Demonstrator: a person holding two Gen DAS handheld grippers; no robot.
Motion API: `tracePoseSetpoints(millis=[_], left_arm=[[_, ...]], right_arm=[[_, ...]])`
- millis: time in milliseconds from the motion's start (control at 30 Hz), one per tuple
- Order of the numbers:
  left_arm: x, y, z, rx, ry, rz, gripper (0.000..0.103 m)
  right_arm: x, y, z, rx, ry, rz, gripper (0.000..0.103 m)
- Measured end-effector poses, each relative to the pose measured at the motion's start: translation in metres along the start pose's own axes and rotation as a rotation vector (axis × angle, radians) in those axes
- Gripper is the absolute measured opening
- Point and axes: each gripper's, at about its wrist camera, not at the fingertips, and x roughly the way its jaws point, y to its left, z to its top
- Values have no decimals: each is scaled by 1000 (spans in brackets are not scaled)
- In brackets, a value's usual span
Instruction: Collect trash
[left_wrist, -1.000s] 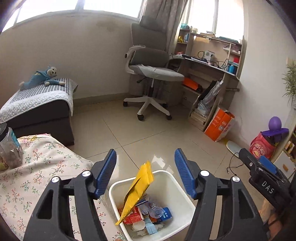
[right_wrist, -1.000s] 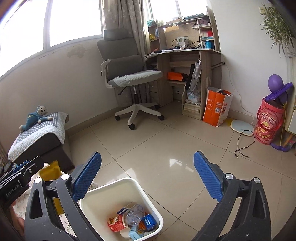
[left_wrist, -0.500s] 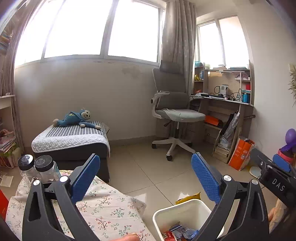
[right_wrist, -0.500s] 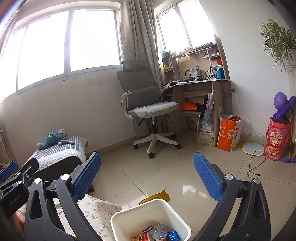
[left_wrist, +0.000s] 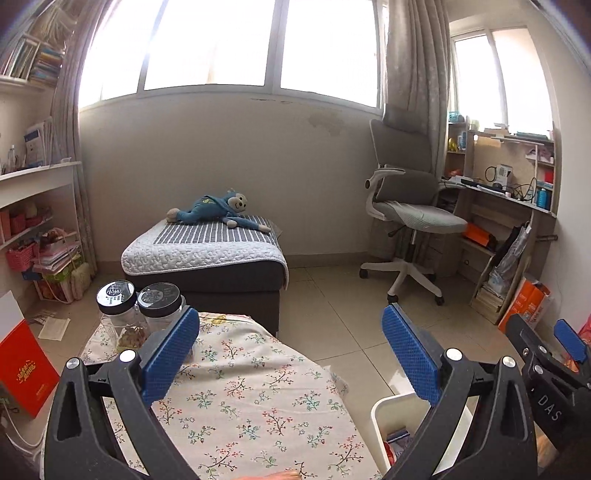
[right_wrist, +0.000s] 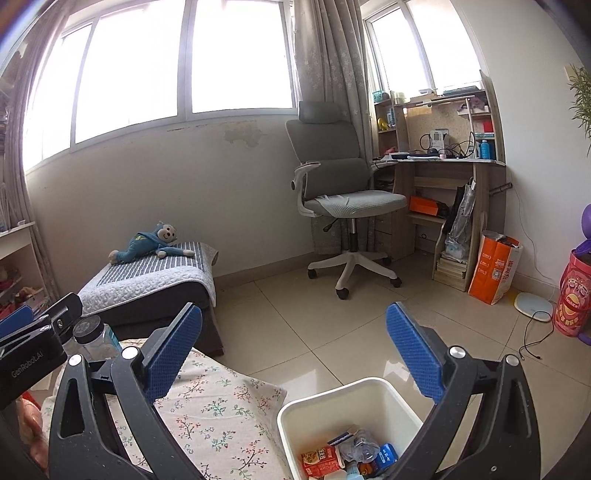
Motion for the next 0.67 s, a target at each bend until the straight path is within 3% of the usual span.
tracePoseSetpoints(millis=[667], left_arm=[[-11,36,-2,-10,-12,52,96]], right_arm=[[1,40,0,-11,2,59,96]])
